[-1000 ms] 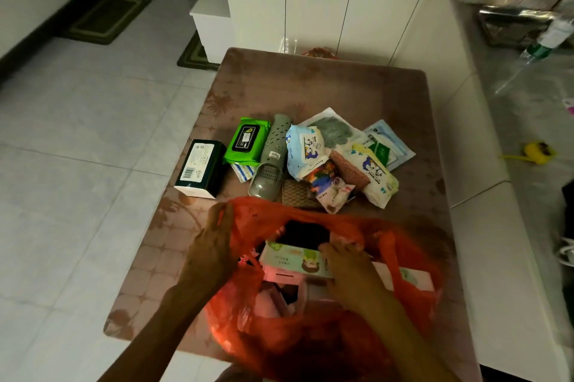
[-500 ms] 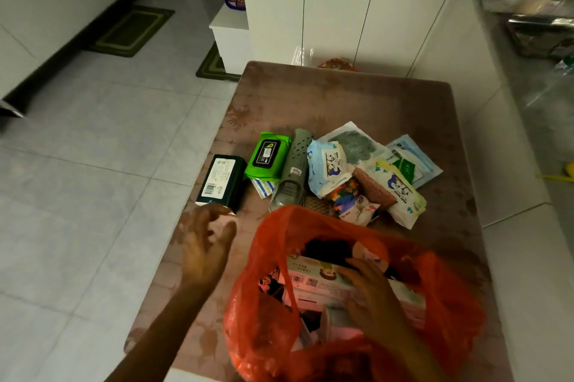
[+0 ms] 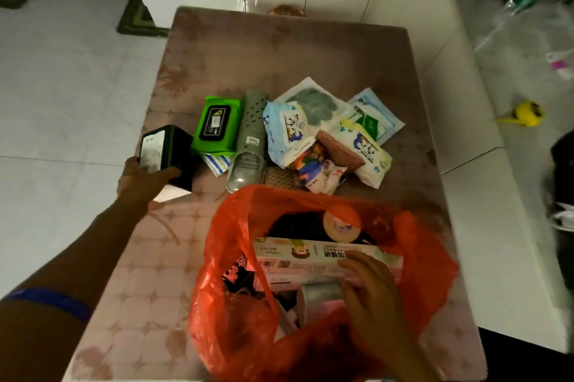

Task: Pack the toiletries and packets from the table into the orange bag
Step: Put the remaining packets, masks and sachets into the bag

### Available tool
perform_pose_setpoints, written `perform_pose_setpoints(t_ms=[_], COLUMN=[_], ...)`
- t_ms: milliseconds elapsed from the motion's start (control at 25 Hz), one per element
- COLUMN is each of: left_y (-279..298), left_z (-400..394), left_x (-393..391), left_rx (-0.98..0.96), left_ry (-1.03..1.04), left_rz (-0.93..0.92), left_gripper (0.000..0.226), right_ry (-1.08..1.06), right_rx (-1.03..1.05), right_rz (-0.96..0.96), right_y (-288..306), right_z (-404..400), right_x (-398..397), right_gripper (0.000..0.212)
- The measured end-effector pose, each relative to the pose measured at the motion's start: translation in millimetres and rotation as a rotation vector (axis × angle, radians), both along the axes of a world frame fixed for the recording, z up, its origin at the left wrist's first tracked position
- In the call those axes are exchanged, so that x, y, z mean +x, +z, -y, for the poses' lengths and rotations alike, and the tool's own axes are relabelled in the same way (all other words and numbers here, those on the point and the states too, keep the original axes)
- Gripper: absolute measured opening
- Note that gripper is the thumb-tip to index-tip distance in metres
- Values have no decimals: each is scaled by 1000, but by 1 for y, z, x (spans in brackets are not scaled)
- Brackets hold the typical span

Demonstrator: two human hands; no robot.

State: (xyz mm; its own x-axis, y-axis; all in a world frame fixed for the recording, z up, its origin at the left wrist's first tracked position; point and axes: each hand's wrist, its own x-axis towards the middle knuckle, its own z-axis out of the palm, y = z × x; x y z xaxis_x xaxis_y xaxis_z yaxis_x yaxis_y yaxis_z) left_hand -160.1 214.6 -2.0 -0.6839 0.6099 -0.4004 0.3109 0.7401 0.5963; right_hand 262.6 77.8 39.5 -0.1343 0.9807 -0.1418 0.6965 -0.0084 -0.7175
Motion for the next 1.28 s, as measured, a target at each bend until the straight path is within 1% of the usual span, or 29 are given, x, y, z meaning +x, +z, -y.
perform_pose_setpoints(t_ms=[40,120,160,240,280,320,400,440,480,560,600,640,720,760,800,840,880,920,960,1000,1040,1080,1120,1200,1280], left_y=[20,73,103,156,173,182,183,180,172,155,145,135,117,112,108,107,113,122,131,137,146,154,163,177,182], left_z=[10,51,77,123,140,150,159,161,163,169,176,183,192,193,193,192,187,181,175,169,165,163,162,163,168], left_x=[6,25,40,82,109,136,187,207,219,232,233,231,217,209,199,189,181,174,166,160,157,154,153,154,153], left_rx=[102,287,360,441,465,483,523,544,563,560,515,438,151,35,-5,7,74,161,253,326,385,473,567,667,671], left_ry=[52,33,-29,-229,-342,-437,-580,-631,-690,-811,-864,-904,-946,-906,-841,-786,-694,-548,-356,-171,-43,18,26,-31,-87], left_rz=[71,119,112,43,-14,-79,-244,-295,-306,-247,-252,-328,-555,-619,-640,-632,-582,-505,-371,-197,2,161,269,389,459], left_gripper=[89,82,83,93,97,97,92,88,83,69,63,63,77,84,84,72,50,29,24,32,41,46,49,53,55], right_ry=[-33,-105,-123,-99,-62,-35,-95,-173,-258,-394,-451,-501,-536,-516,-457,-367,-254,-121,23,152,259,352,439,568,586], right_rx=[-14,-97,-140,-210,-285,-368,-459,-489,-533,-618,-645,-646,-586,-537,-486,-451,-435,-439,-473,-511,-521,-483,-407,-144,182], right_rz=[-52,-206,-306,-559,-696,-795,-869,-888,-916,-983,-1013,-1029,-999,-964,-920,-864,-811,-761,-690,-597,-485,-380,-272,-26,197], right_y=[9,37,54,90,108,119,127,125,118,100,91,81,72,73,74,78,81,84,84,82,76,66,55,36,22], right_z=[-1,-6,-9,-16,-20,-23,-24,-24,-25,-25,-23,-22,-19,-19,-19,-19,-19,-17,-14,-12,-12,-14,-18,-26,-19], right_x=[-1,-8,-15,-33,-44,-53,-67,-69,-67,-52,-42,-31,-11,-2,8,14,16,13,3,-12,-28,-44,-58,-83,-92], right_gripper=[38,42,42,35,36,47,71,77,78,73,72,75,91,98,101,98,91,82,76,71,66,62,58,56,56])
